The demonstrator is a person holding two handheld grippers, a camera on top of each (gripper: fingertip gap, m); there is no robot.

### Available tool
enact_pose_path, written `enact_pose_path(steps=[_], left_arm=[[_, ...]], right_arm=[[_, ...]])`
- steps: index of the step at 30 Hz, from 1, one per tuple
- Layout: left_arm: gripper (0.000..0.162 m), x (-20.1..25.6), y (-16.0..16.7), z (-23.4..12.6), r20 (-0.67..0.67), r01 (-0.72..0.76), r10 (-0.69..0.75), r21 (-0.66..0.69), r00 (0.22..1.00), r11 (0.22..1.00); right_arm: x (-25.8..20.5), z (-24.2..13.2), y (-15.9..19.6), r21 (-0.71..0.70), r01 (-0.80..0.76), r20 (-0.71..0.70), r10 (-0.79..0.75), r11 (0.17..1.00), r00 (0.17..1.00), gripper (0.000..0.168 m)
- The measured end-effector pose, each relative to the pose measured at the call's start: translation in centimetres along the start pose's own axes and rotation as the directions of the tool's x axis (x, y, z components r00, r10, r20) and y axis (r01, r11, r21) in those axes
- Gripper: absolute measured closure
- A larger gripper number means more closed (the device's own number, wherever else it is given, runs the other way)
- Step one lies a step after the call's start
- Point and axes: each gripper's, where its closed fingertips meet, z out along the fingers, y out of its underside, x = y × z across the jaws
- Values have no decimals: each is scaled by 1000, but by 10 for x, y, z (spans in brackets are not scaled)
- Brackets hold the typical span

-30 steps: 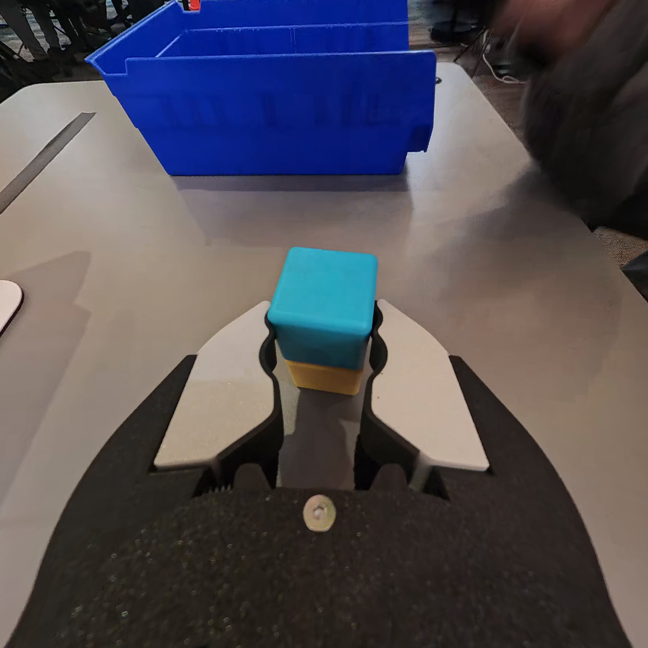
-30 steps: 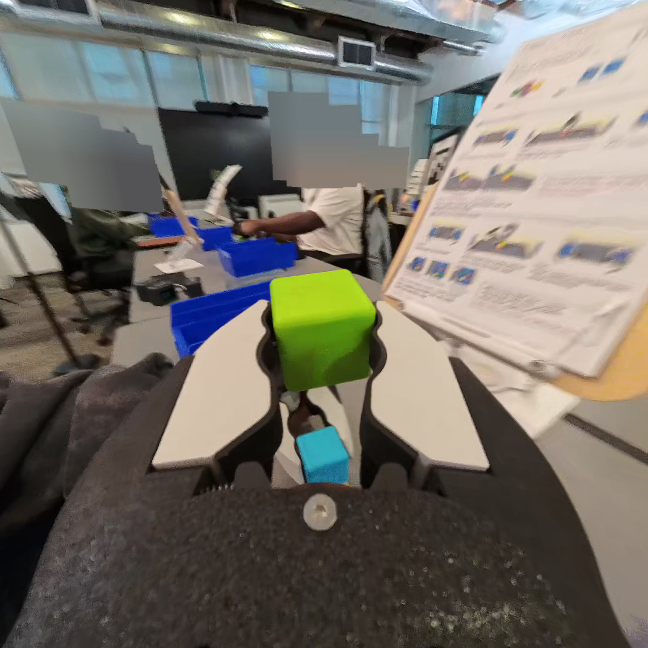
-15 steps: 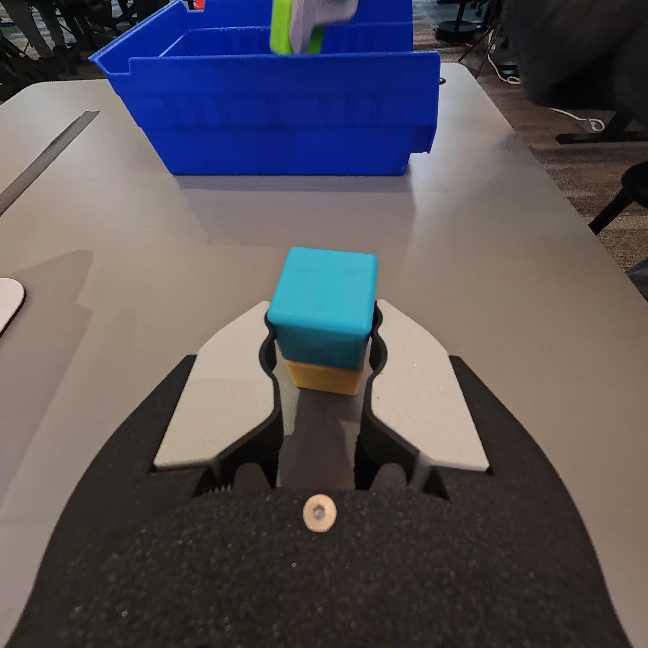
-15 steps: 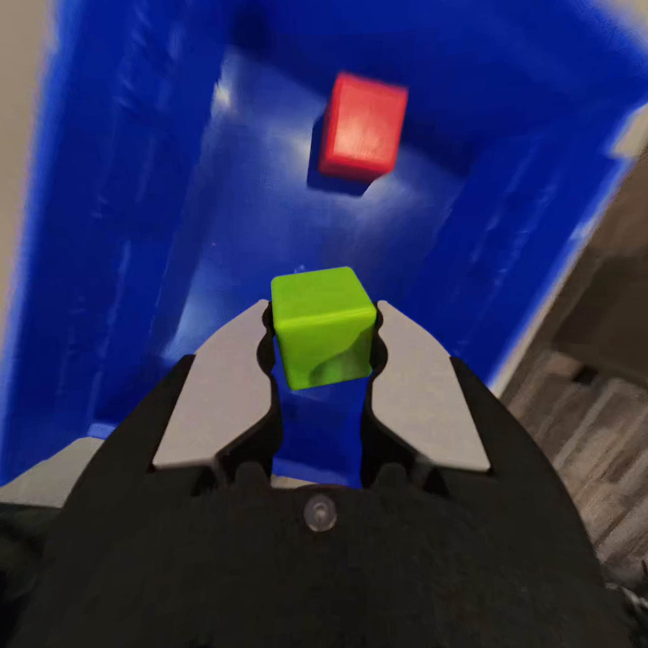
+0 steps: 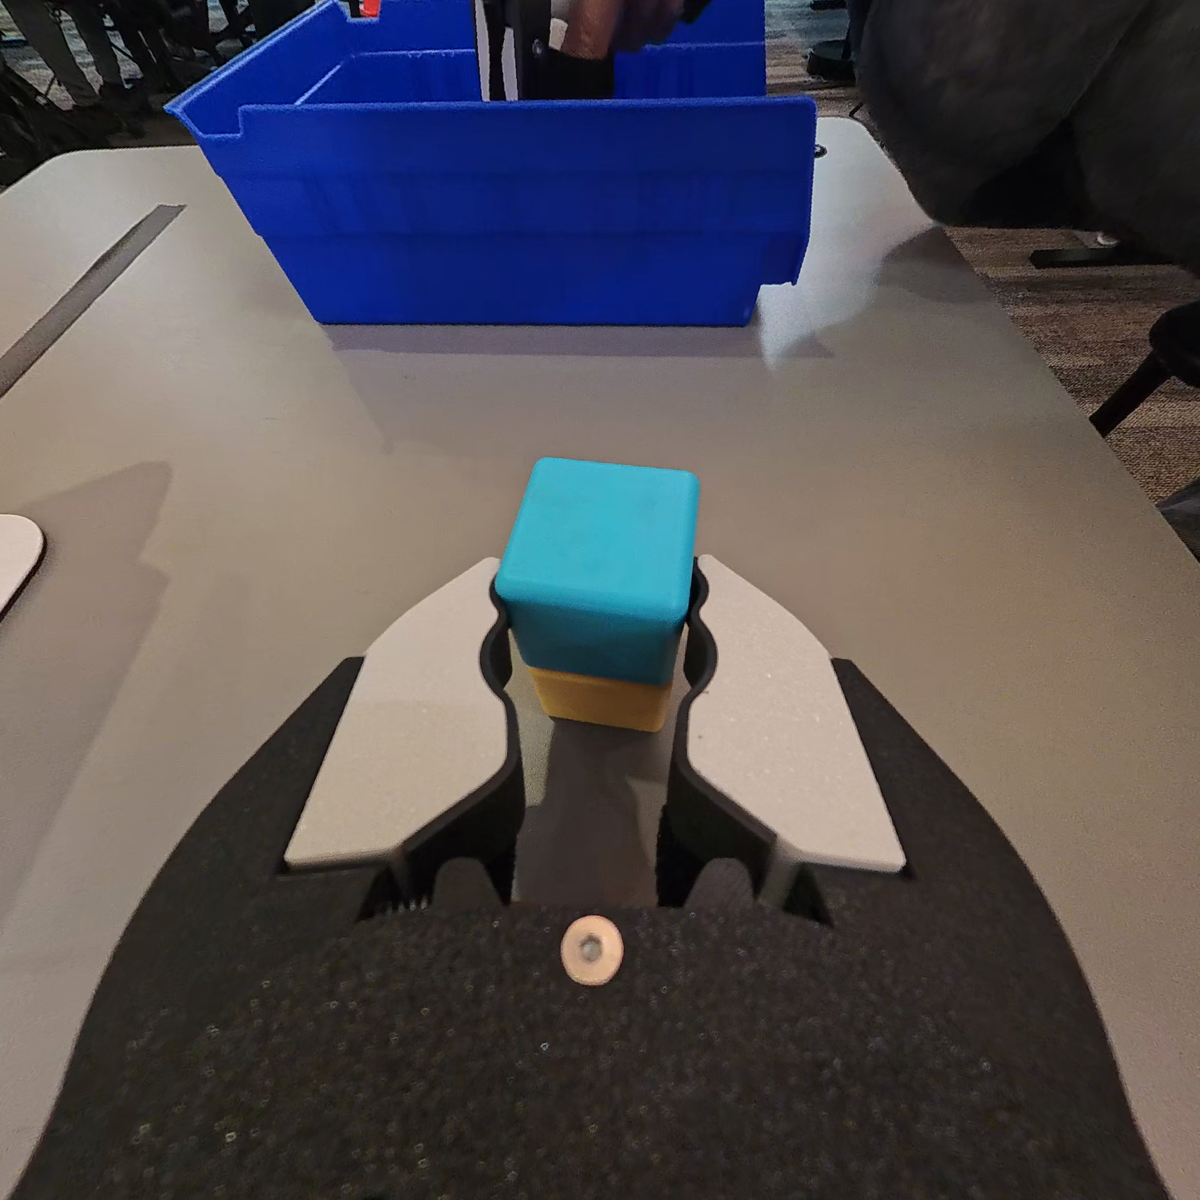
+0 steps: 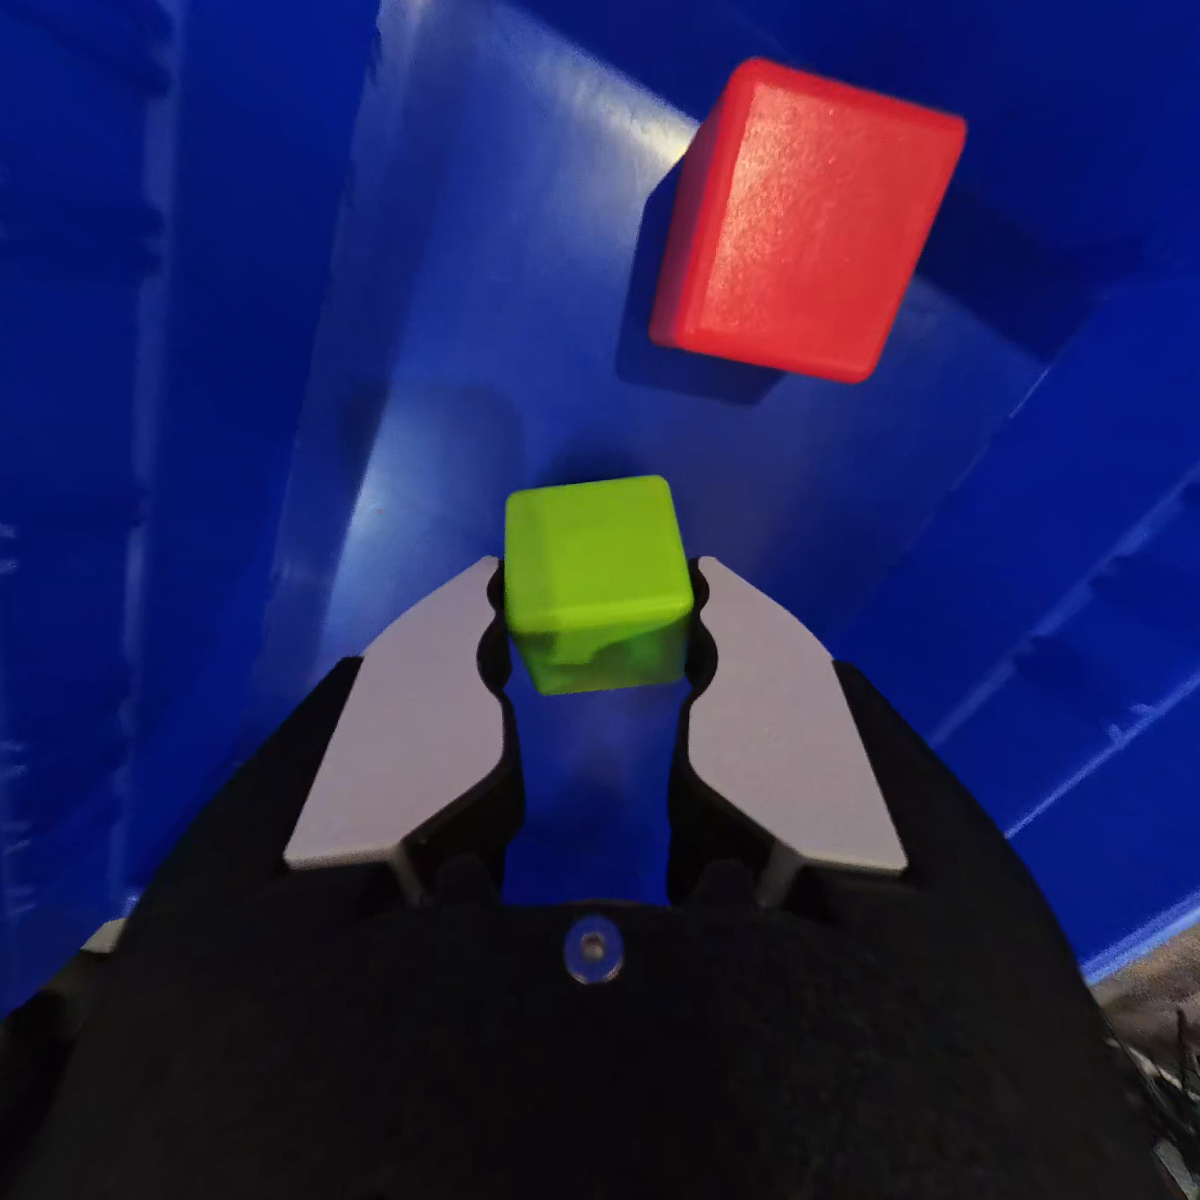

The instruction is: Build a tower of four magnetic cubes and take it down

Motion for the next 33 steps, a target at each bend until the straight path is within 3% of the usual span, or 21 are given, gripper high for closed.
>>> enact_pose_path(steps=[1,4,8,10,12,14,15,18,21,24,28,31,33], left_arm=[[112,0,0,0,0,0,0,0,1000,1000],[112,0,0,0,0,0,0,0,1000,1000],[112,0,0,0,0,1,-1,0,1000,1000],[112,0,0,0,1,0,0,0,1000,1000],[112,0,0,1,3,1,-1,-1,1000,1000],[112,0,0,1,3,1,-1,-1,1000,1000],[112,0,0,1,4,2,-2,-1,1000,1000],[111,1,-1,1,7,3,-3,-1,1000,1000],[107,1,0,0,17,-1,1,-19,1000,1000],[93,0,5,-6,43,12,-10,-55,999,998],[87,-4,26,-3,56,46,-38,-157,998,986],[88,-1,38,6,42,46,-37,-244,998,969],[103,1,44,10,37,24,-13,-290,999,957]], right_arm=[[1,-1,-1,25,-2,-6,2,1000,1000,111],[6,-16,4,111,-18,-33,22,994,999,91],[-11,-79,7,423,-29,-48,54,905,997,91],[-39,-119,11,662,-20,-29,52,750,998,92],[-93,-148,23,851,-34,62,-36,523,997,92],[-156,-166,44,959,-140,187,-179,245,966,106],[-185,-166,56,970,-183,220,-249,163,943,102],[-246,-137,90,948,-282,317,-335,148,887,102],[-273,-136,104,940,-312,340,-391,135,855,104],[-274,-138,103,956,-272,293,-415,109,861,107],[-279,-122,100,959,-224,277,-424,170,862,107],[-283,-114,99,967,-161,233,-425,198,875,106],[-286,-108,99,969,-121,206,-426,218,881,106]])
